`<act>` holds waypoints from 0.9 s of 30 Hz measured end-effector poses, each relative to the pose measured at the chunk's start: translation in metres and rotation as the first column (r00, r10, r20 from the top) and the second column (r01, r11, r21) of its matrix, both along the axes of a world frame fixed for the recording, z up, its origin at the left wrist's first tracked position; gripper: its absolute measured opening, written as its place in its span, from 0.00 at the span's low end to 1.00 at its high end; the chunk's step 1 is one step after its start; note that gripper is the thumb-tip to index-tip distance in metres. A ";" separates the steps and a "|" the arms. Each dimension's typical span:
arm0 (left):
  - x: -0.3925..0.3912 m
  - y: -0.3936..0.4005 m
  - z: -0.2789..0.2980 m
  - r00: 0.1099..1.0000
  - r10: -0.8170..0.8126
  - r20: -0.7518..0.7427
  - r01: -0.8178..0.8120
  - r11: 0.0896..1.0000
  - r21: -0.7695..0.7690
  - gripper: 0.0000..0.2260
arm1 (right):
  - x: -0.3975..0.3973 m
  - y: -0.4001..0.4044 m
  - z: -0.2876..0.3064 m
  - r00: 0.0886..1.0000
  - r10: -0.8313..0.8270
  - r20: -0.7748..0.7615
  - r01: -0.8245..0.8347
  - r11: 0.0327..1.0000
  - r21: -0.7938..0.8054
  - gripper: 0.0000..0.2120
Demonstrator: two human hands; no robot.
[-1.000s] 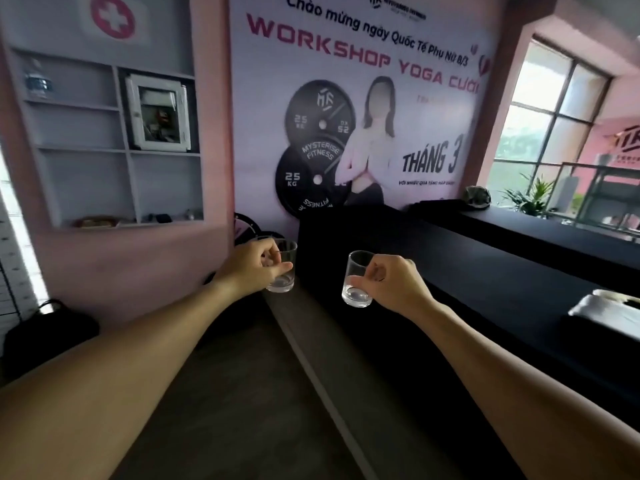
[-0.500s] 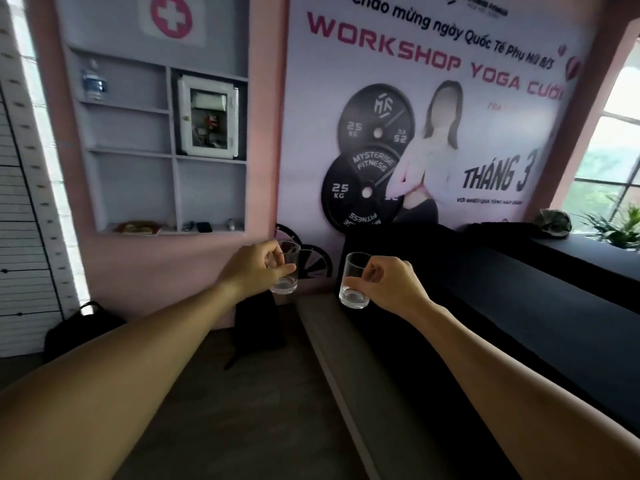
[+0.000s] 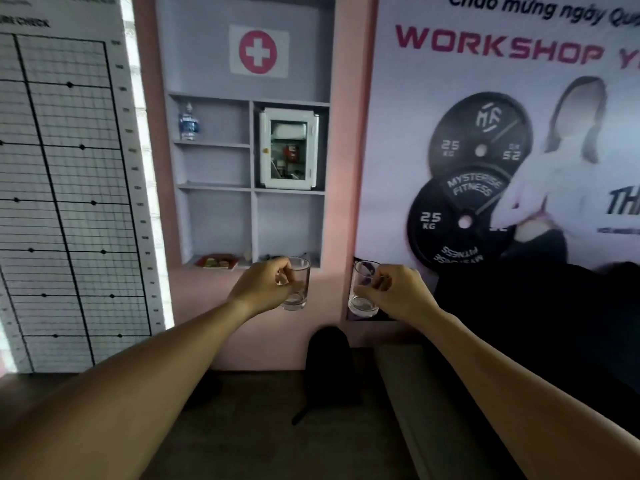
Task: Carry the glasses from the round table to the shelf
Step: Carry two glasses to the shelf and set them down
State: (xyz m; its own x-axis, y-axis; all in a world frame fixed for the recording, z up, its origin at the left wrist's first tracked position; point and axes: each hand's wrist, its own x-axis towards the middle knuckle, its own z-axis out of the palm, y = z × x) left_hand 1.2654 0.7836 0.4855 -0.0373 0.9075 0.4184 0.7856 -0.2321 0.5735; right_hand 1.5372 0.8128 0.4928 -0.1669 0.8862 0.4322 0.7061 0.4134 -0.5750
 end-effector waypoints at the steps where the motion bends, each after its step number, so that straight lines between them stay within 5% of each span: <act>1: -0.009 0.019 0.005 1.000 0.021 -0.003 -0.021 1.000 -0.001 0.12 | -0.010 0.023 0.004 1.000 0.022 -0.006 -0.022 1.000 0.000 0.15; 17: -0.194 0.226 0.016 0.974 0.226 0.018 -0.227 0.973 0.045 0.13 | -0.225 0.289 0.011 0.960 0.279 -0.010 -0.279 0.960 -0.005 0.15; 27: -0.361 0.367 0.032 0.977 0.212 -0.015 -0.210 0.974 0.087 0.11 | -0.391 0.423 0.029 0.951 0.310 0.006 -0.310 0.951 0.016 0.14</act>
State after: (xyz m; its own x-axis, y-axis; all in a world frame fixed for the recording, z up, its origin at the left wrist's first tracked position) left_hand 0.9044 1.1502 0.5179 -0.2129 0.8417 0.4962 0.8355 -0.1065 0.5390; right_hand 1.1463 1.2360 0.5221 -0.4339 0.7830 0.4456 0.5437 0.6220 -0.5635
